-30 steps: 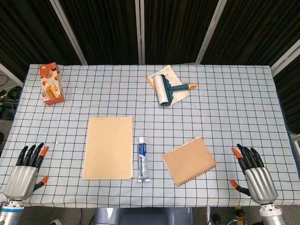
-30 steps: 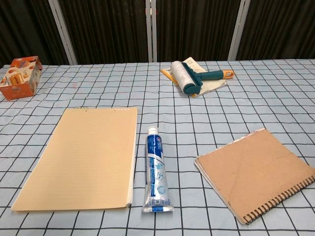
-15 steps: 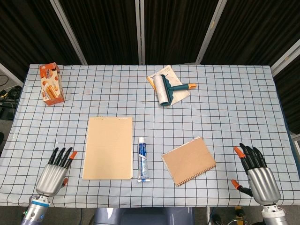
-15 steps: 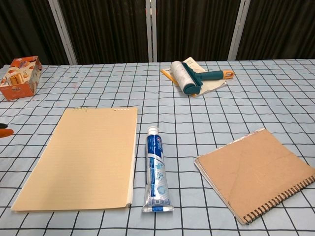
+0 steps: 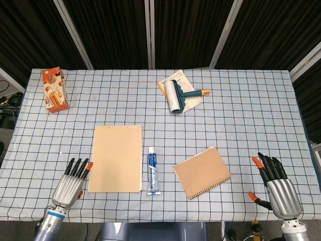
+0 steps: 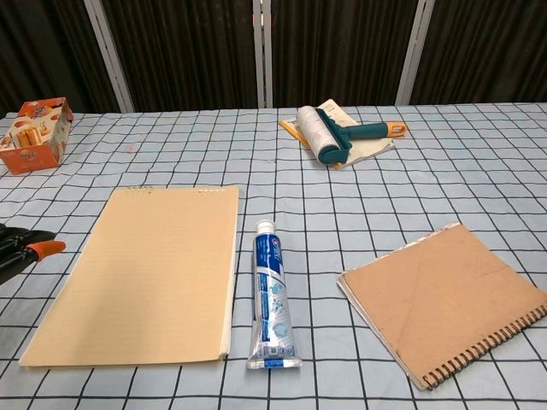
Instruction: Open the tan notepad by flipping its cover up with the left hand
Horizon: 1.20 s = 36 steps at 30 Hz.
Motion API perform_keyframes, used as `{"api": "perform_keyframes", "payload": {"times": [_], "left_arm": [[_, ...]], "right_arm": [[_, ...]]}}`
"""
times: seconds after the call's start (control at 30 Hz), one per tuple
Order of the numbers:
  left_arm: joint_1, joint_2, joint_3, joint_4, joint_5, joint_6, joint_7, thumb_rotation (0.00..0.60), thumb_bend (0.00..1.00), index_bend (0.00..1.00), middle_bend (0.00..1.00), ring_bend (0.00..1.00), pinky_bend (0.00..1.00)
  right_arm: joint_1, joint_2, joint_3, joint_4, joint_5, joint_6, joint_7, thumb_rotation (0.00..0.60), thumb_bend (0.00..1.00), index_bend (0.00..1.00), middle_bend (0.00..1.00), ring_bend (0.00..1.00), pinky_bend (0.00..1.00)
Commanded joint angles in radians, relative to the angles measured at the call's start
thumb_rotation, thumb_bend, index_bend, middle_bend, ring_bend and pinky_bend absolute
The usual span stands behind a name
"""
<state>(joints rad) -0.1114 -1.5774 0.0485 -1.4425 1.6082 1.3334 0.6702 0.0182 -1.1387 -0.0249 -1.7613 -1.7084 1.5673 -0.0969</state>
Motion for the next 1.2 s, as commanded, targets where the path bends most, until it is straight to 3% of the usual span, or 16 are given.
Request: {"api": "perform_keyframes", "payload": {"times": [0.03, 1.2], "left_arm": [[-0.011, -0.004, -0.005, 0.000, 0.001, -0.005, 0.004, 0.600, 0.18, 0.00, 0.00, 0.00, 0.00], [-0.034, 0.004, 0.042, -0.009, 0.015, -0.018, 0.021, 0.600, 0.18, 0.00, 0.00, 0.00, 0.00]], "right_arm": [[-0.001, 0.005, 0.004, -0.003, 0.002, 0.007, 0.010, 0.600, 0.08, 0.04, 0.00, 0.00, 0.00], [-0.006, 0.013, 0.013, -0.013, 0.008, 0.018, 0.028, 0.600, 0.08, 0.04, 0.00, 0.00, 0.00]]}}
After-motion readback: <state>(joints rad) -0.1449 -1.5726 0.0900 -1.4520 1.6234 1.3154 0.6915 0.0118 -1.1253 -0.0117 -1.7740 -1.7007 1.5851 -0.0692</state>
